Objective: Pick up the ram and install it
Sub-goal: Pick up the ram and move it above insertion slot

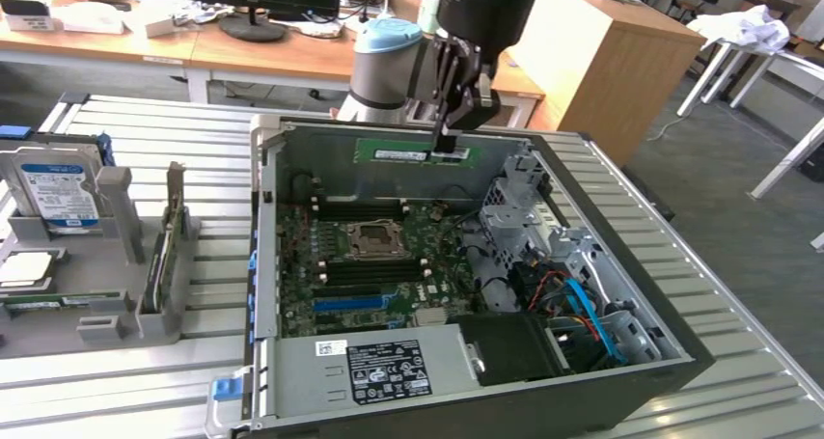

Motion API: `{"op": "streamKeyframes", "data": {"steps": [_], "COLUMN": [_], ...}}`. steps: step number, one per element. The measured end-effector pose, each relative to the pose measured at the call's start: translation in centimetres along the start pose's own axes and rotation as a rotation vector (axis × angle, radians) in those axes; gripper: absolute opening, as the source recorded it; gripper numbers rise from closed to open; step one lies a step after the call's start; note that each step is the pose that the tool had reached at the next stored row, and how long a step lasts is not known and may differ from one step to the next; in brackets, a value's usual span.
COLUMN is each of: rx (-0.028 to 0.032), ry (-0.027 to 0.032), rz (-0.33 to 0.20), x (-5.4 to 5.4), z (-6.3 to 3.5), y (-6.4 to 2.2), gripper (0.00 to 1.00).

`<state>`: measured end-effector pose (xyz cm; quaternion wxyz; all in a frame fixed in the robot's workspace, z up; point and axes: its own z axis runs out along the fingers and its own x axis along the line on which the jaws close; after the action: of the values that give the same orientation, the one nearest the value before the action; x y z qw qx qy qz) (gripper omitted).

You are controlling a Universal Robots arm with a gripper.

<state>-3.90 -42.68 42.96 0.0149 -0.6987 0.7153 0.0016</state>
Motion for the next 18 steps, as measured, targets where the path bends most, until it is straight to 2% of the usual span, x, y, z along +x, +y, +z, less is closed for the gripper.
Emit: {"op": "streamKeyframes", "data": {"steps": [9,18], "rx": [0.0018,0.0022], "ry": [0.0002,0.0001], "rz": [0.012,0.016], "x": [-0.9,-1.0], "z": [0.05,0.08], "y": [0.06,0.08], "gripper": [0.12,0.12]}}
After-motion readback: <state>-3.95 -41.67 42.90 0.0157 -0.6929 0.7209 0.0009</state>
